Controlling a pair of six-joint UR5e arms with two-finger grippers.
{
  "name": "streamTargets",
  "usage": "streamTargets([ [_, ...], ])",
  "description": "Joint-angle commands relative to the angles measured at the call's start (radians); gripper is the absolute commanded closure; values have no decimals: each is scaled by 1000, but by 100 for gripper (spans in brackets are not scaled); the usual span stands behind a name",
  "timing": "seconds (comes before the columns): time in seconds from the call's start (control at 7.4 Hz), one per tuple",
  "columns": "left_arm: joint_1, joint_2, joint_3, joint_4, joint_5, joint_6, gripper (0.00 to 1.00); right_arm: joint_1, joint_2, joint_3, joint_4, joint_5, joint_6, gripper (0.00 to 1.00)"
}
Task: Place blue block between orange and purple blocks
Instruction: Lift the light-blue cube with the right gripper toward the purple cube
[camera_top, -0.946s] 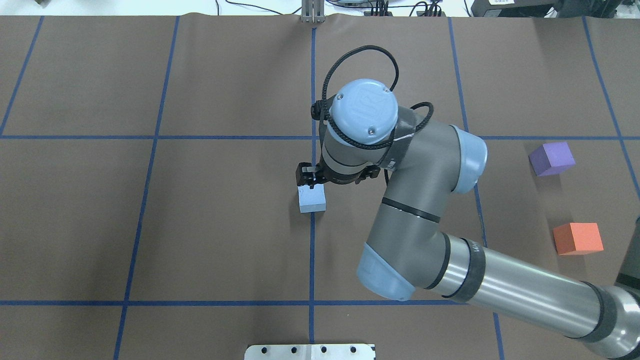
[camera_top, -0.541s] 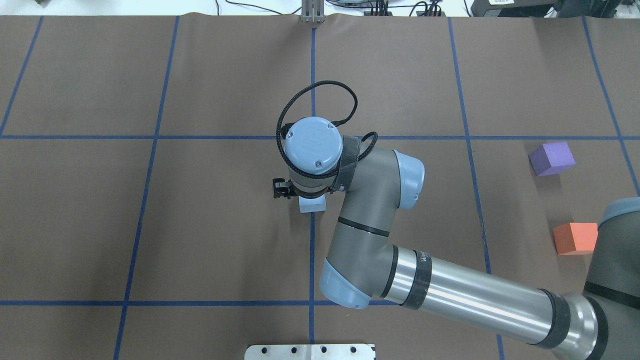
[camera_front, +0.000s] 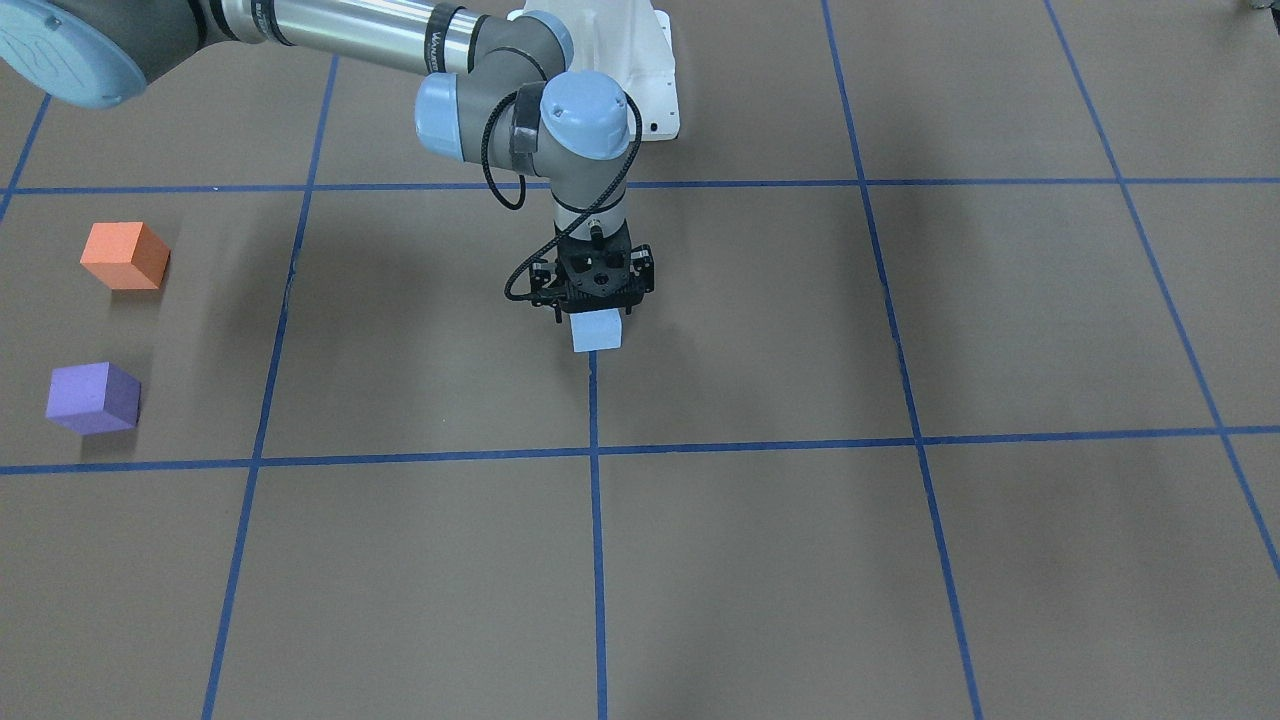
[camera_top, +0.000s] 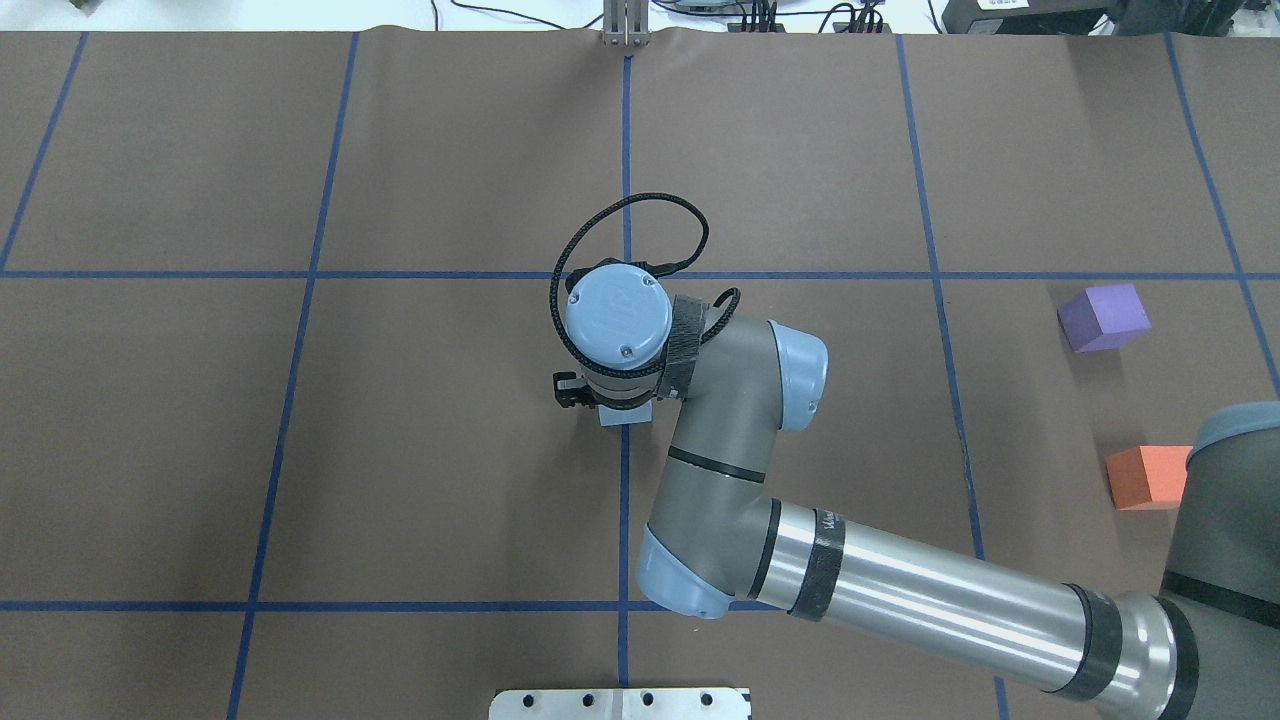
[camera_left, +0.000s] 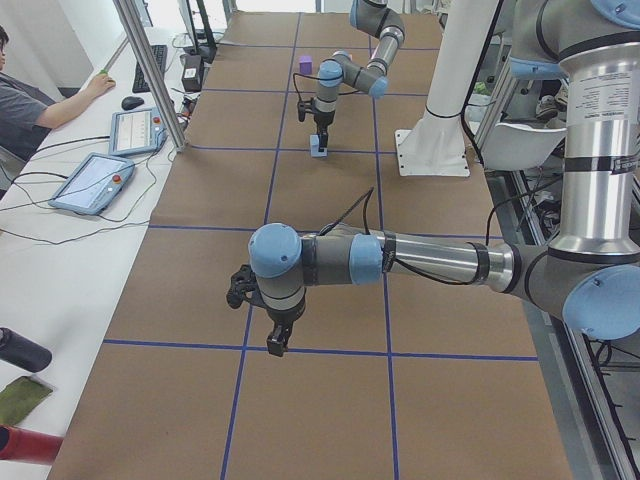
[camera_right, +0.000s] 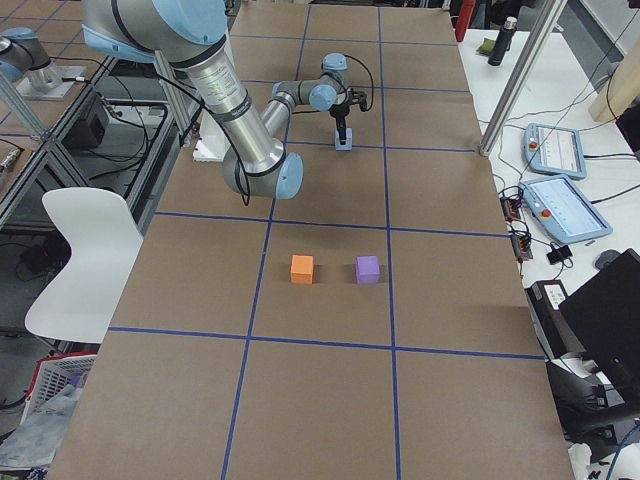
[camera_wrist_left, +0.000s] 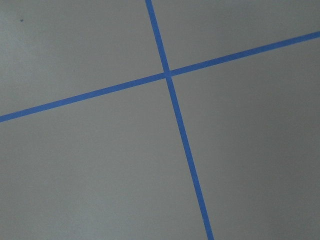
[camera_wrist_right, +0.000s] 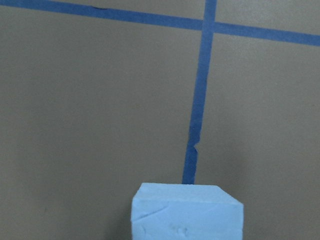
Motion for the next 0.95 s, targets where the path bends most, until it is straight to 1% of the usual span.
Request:
streamTargets([
  [0.0, 0, 0, -12, 0, -2, -22, 0, -1, 0, -5, 2, 1, 13, 88],
  [0.14, 0, 0, -13, 0, -2, -22, 0, 1, 0, -3, 2, 7, 12, 97],
  [0.27, 0, 0, -13, 0, -8, -22, 0, 13, -2, 10, -3, 17, 9, 97],
  [0.41, 0, 17, -13, -3, -14, -22, 0, 54, -21, 50, -9, 59, -3, 97],
  [0.54, -2, 21, -13, -3, -14, -23, 0, 118, -94, 132, -11, 136, -11, 97],
  [0.68, -2, 37, -17, -5, -21, -23, 0, 177, -182, 226, -21, 183, -72, 97],
  [0.81, -2, 44, -37, -6, -34, -69, 0, 236, -242, 318, -96, 220, -159, 97],
])
